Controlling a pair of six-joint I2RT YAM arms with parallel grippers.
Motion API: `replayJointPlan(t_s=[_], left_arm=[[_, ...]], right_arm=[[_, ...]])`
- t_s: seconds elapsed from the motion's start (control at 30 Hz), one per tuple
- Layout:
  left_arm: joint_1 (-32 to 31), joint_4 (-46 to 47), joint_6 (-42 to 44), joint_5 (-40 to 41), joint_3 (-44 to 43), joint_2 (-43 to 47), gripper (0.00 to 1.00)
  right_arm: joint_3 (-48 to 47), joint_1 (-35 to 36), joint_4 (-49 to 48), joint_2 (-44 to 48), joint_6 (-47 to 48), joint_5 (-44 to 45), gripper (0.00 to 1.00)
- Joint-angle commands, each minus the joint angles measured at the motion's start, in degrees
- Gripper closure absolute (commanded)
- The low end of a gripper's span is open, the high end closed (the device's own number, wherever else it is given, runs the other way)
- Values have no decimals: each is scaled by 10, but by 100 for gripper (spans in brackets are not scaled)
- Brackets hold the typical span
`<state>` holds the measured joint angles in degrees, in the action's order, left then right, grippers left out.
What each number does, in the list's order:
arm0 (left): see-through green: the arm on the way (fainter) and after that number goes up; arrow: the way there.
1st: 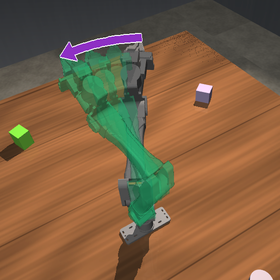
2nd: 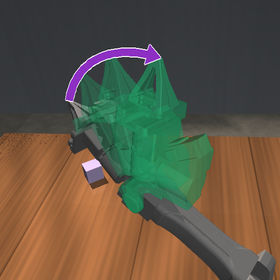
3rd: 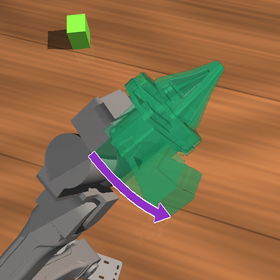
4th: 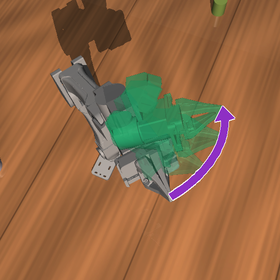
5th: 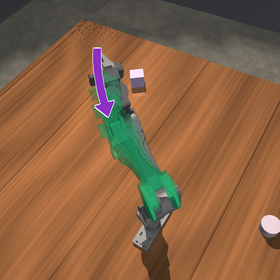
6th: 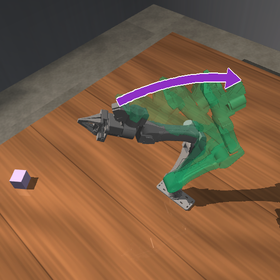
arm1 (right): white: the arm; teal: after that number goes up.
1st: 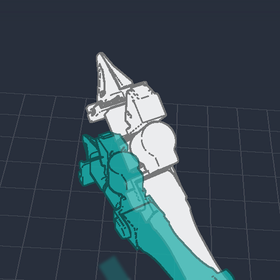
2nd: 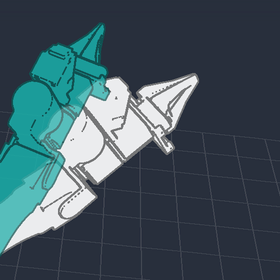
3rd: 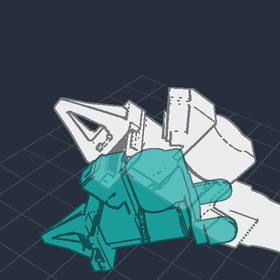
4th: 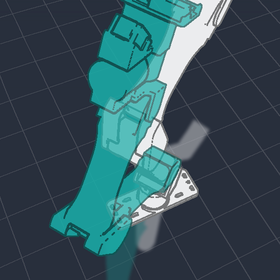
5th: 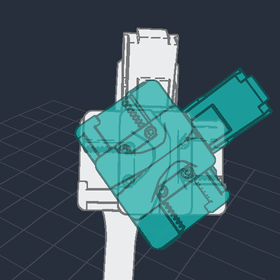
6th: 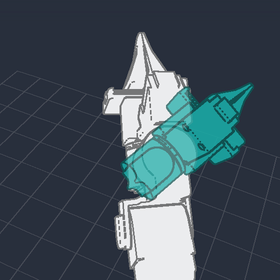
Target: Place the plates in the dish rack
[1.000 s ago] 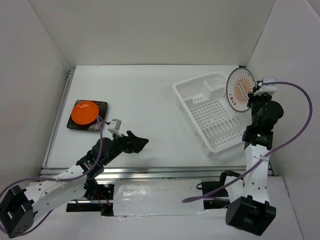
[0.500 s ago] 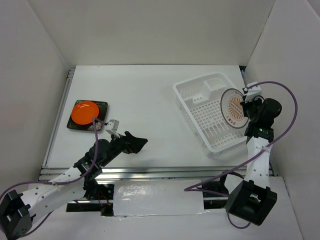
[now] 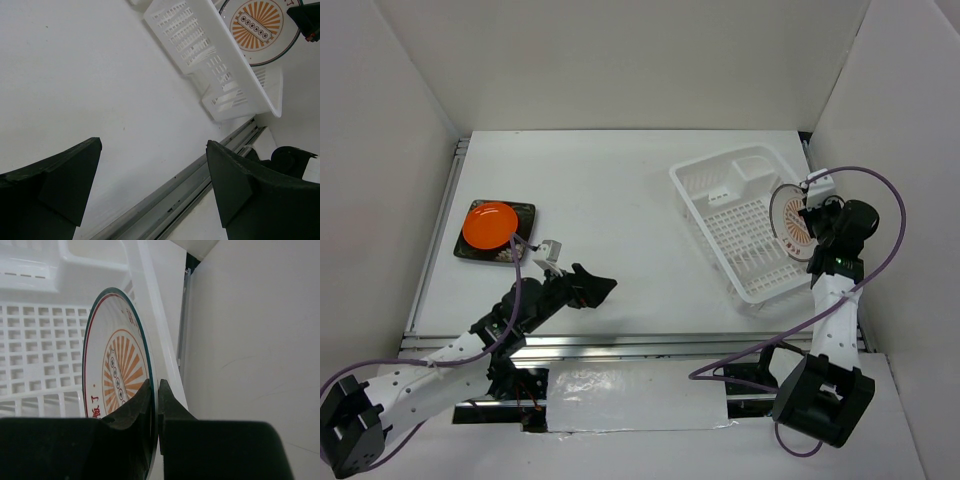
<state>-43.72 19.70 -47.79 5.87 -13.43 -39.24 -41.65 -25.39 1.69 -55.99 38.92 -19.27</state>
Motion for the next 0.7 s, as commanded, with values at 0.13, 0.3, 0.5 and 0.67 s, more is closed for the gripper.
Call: replayJointPlan(t_s=[0.13, 0.3, 0.5, 0.67], left_arm=[[-6, 32, 12, 8, 3, -2, 1], [-7, 32, 11, 7, 5, 0, 1], [-7, 31, 10, 9, 5, 2, 0], [-7, 27, 9, 11, 3, 4, 0]], right_arm=[[7, -5, -52, 12, 33, 42, 100], [12, -5, -54, 14, 27, 43, 98], [17, -5, -62, 19, 21, 47, 87], [10, -4, -55, 16, 19, 44, 78]])
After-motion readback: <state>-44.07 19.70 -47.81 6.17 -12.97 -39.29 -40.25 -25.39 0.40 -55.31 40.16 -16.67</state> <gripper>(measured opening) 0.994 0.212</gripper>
